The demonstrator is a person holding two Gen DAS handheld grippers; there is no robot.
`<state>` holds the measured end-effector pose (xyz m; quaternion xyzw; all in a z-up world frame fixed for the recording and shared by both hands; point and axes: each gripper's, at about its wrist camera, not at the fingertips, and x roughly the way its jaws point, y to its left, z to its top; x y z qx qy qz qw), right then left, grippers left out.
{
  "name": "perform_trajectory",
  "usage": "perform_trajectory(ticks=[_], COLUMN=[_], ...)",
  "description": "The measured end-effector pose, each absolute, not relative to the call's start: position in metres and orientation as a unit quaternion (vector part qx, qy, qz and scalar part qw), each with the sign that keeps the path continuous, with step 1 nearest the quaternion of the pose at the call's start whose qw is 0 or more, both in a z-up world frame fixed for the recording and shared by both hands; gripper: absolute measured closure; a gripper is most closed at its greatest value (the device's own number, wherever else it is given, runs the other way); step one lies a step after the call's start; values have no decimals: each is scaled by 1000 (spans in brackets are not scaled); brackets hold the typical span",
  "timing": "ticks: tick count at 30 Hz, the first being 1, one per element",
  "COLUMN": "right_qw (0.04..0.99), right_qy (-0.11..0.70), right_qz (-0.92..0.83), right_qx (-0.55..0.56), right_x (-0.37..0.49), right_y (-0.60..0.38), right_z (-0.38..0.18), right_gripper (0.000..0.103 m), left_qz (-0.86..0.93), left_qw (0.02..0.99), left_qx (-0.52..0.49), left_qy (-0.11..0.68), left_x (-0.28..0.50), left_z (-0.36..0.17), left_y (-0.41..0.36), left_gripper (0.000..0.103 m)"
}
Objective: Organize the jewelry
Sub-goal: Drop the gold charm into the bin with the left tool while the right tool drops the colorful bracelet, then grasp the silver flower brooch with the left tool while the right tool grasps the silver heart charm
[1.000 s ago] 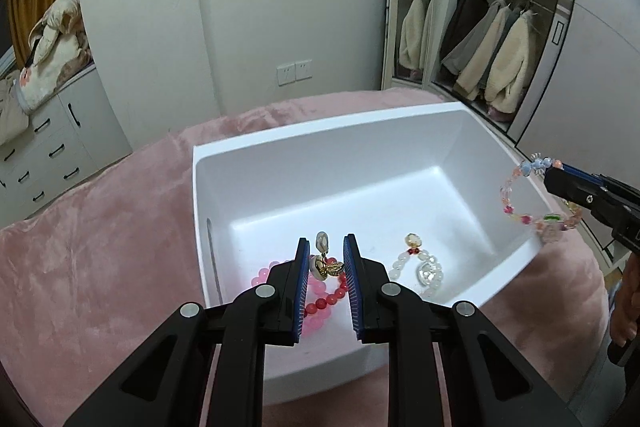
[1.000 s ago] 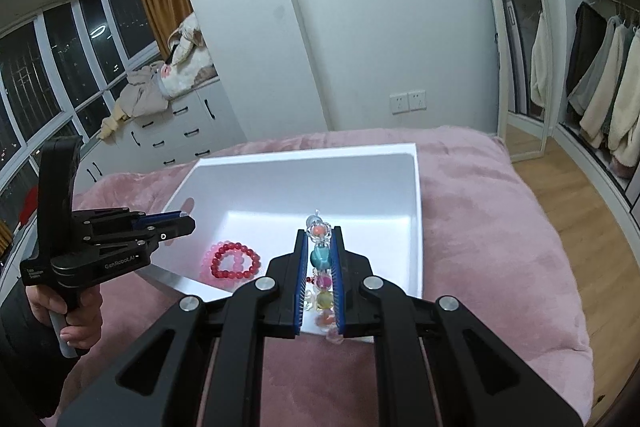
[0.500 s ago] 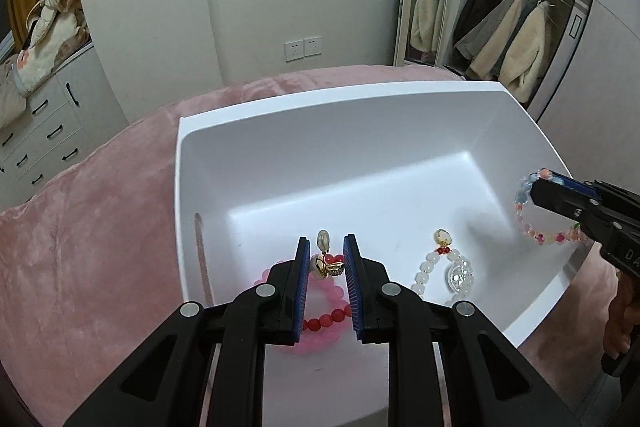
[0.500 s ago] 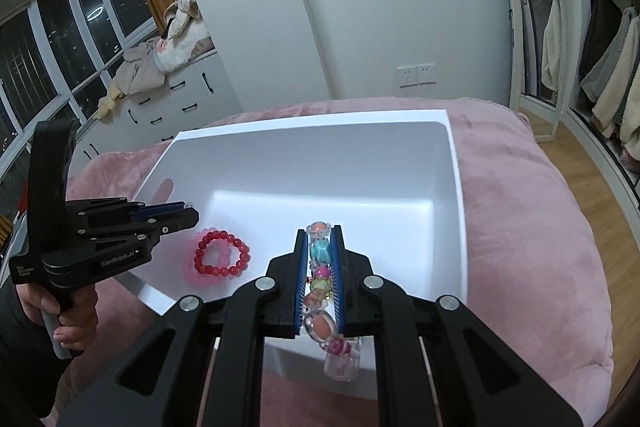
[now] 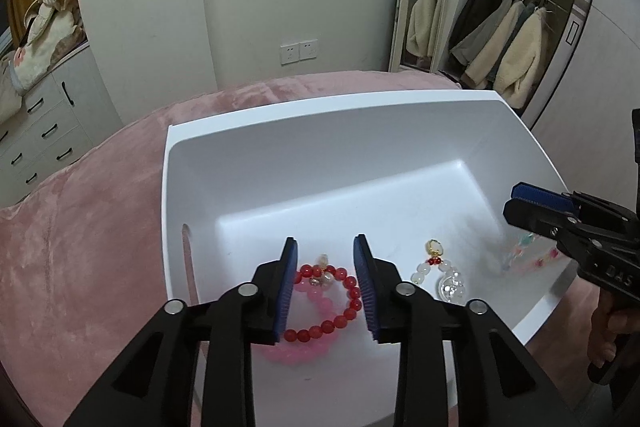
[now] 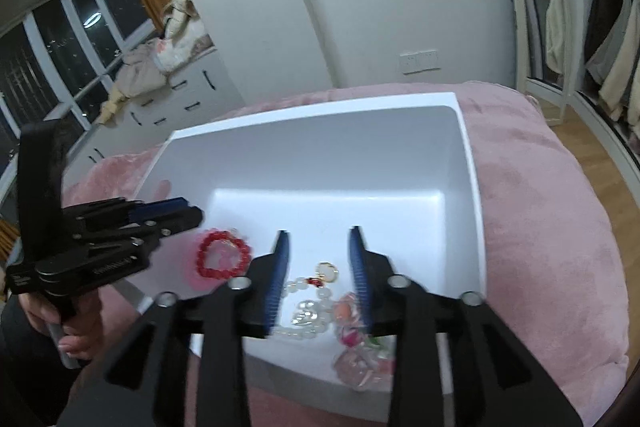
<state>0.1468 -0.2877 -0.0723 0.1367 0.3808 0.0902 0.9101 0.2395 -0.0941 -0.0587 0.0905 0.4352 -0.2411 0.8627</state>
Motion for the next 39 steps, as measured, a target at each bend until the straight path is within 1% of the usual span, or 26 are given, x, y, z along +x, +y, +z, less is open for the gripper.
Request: perform_trajectory(ticks=[1, 2, 3, 5, 6, 7, 8, 10, 13, 21, 28, 34, 36, 39], right_qw=[911, 912, 914, 919, 924, 926, 927, 931, 933, 934, 931, 917, 911, 897], right_qy=[380, 379, 377, 367, 355, 349, 345, 338, 332, 329, 342, 366, 373, 389], right_qz=[91, 91, 93, 90, 87, 89, 87, 77, 70, 62, 82, 143, 165, 204], right_qx=[130, 124, 119, 110, 110, 113, 115, 114, 123, 126, 102, 67, 56, 42], right_x=[146, 145, 144, 140, 136, 134, 132, 127, 120, 95, 71, 49, 42, 31], right_y=[-285, -282, -279, -275, -275, -277, -278, -282, -292, -305, -291, -261, -250, -231], right_z=[-71, -70, -69, -65, -62, -61, -59, -55, -50, -43, -46, -54, -58, -67], right_gripper=[59, 52, 47, 16, 12, 7, 5, 5, 5, 5, 5, 5, 7, 16], left_qz=[-241, -239, -238, -239, -239, -240, -242, -245, -249, -259, -267, -281, -293, -299], left_qw=[864, 866, 868, 871, 872, 874, 875, 878, 879, 880, 877, 869, 864, 865], left_qx=[92, 94, 92, 84, 81, 79, 76, 73, 73, 83, 103, 118, 116, 124], left_qy=[432, 429, 426, 421, 418, 416, 411, 405, 399, 390, 386, 391, 394, 383], left_x=[238, 237, 237, 235, 235, 234, 232, 229, 225, 207, 182, 152, 143, 127], left_z=[-57, -56, -55, -50, -48, -46, -44, -39, -34, -26, -22, -27, -33, -39], left_y=[-95, -95, -94, -90, -89, -87, -86, -83, -83, -82, -76, -66, -61, -51], left_gripper=[62, 54, 51, 40, 37, 29, 25, 23, 22, 22, 22, 22, 22, 22])
